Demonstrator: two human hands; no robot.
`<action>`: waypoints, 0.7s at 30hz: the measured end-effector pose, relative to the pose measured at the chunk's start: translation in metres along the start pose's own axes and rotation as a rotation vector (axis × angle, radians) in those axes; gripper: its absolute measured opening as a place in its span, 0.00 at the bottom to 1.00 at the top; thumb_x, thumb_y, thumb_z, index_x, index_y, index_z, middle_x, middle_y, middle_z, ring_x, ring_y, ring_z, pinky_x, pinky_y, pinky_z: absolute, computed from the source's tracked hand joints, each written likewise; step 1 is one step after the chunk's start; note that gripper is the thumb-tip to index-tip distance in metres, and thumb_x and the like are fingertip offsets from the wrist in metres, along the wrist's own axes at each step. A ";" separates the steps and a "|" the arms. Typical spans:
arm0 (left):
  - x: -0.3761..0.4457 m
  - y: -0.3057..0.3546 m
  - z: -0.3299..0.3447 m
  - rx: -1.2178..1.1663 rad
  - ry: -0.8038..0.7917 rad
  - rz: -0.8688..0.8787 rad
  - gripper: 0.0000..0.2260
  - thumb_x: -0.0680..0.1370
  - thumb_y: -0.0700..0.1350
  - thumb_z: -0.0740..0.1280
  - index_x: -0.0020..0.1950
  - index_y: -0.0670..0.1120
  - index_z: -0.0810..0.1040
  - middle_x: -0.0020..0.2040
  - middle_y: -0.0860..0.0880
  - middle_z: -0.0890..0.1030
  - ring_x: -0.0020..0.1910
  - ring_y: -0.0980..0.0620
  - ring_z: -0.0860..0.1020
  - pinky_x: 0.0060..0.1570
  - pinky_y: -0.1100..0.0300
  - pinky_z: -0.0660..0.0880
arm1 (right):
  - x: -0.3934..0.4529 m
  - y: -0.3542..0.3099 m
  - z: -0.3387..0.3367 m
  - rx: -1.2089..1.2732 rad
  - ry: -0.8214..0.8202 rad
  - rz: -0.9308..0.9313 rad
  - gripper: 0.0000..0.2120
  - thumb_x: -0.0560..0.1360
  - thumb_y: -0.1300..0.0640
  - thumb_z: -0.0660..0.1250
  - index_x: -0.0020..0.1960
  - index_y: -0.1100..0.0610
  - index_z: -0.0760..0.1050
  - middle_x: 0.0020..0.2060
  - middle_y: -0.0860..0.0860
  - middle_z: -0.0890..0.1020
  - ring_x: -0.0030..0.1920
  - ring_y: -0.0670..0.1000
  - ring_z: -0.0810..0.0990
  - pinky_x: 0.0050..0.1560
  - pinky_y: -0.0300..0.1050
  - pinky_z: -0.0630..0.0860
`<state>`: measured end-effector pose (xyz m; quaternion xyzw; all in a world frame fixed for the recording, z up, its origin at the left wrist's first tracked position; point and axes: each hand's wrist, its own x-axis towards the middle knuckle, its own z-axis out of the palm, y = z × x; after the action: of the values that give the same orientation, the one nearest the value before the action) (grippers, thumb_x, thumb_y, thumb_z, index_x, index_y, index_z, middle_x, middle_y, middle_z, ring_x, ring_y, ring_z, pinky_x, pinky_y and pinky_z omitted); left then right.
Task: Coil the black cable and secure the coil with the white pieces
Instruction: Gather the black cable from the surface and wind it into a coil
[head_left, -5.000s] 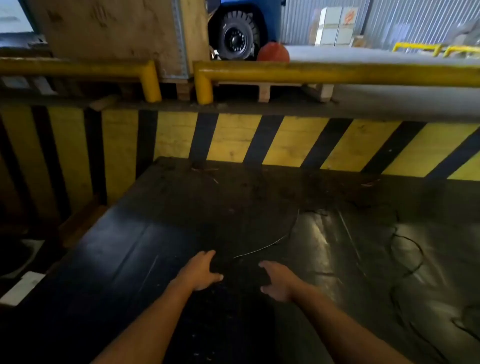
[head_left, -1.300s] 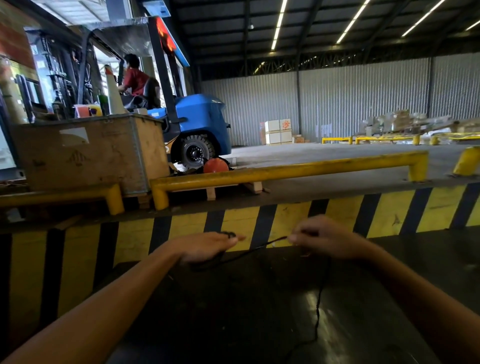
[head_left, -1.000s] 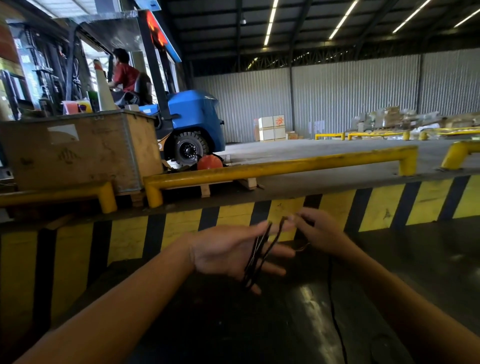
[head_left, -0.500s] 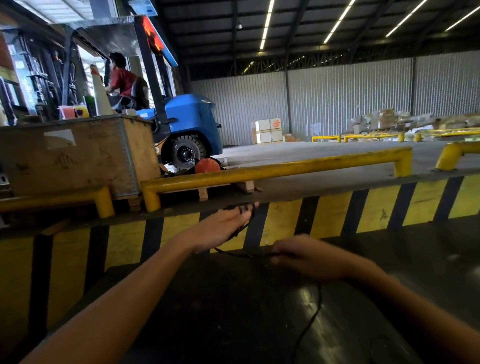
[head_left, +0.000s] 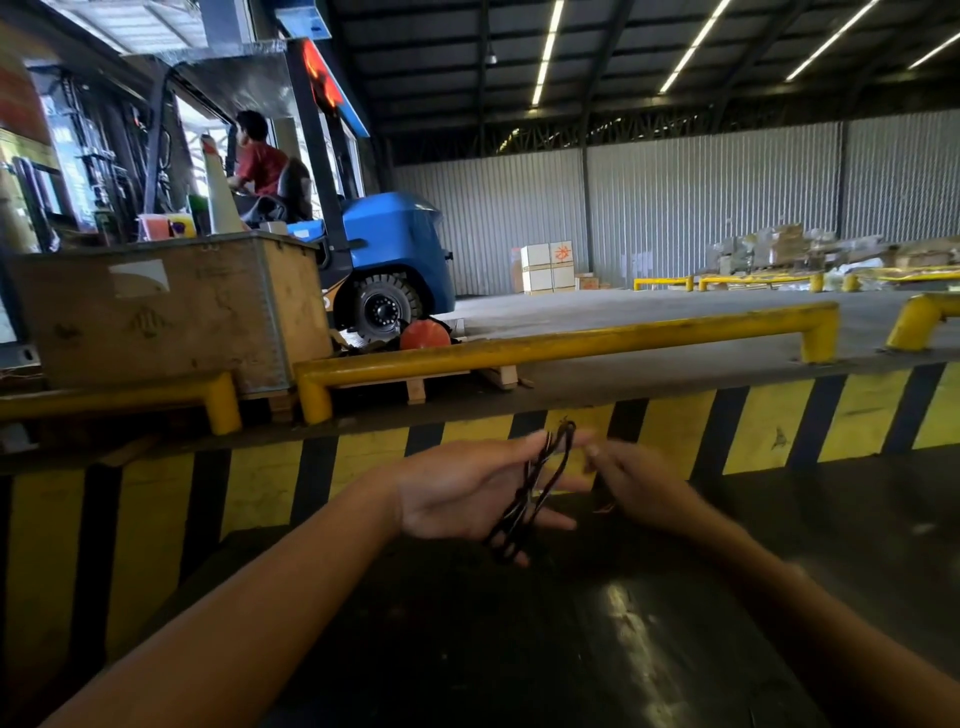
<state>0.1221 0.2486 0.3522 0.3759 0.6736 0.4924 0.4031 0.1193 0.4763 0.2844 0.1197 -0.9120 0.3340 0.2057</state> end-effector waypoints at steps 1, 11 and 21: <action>0.002 0.003 0.002 -0.083 -0.020 0.043 0.18 0.77 0.59 0.55 0.68 0.66 0.67 0.71 0.52 0.67 0.69 0.45 0.68 0.59 0.39 0.68 | -0.007 -0.006 0.017 0.040 -0.084 -0.014 0.10 0.79 0.57 0.55 0.49 0.50 0.75 0.42 0.45 0.78 0.43 0.42 0.78 0.41 0.35 0.72; -0.002 -0.002 -0.034 0.156 0.636 0.133 0.20 0.78 0.59 0.55 0.70 0.58 0.67 0.72 0.51 0.66 0.71 0.47 0.61 0.65 0.40 0.57 | -0.041 -0.057 0.029 -0.042 -0.446 -0.213 0.08 0.79 0.50 0.56 0.52 0.49 0.72 0.41 0.45 0.77 0.40 0.39 0.77 0.42 0.38 0.75; -0.005 -0.024 -0.015 0.582 0.269 -0.401 0.15 0.78 0.61 0.55 0.61 0.61 0.72 0.60 0.52 0.72 0.54 0.54 0.72 0.50 0.56 0.68 | 0.008 -0.021 -0.021 -0.191 0.070 -0.274 0.07 0.75 0.48 0.62 0.45 0.49 0.77 0.32 0.37 0.73 0.34 0.36 0.73 0.35 0.32 0.64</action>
<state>0.1079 0.2326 0.3328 0.2672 0.8925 0.2367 0.2758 0.1259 0.4736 0.3149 0.2113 -0.9070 0.2187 0.2912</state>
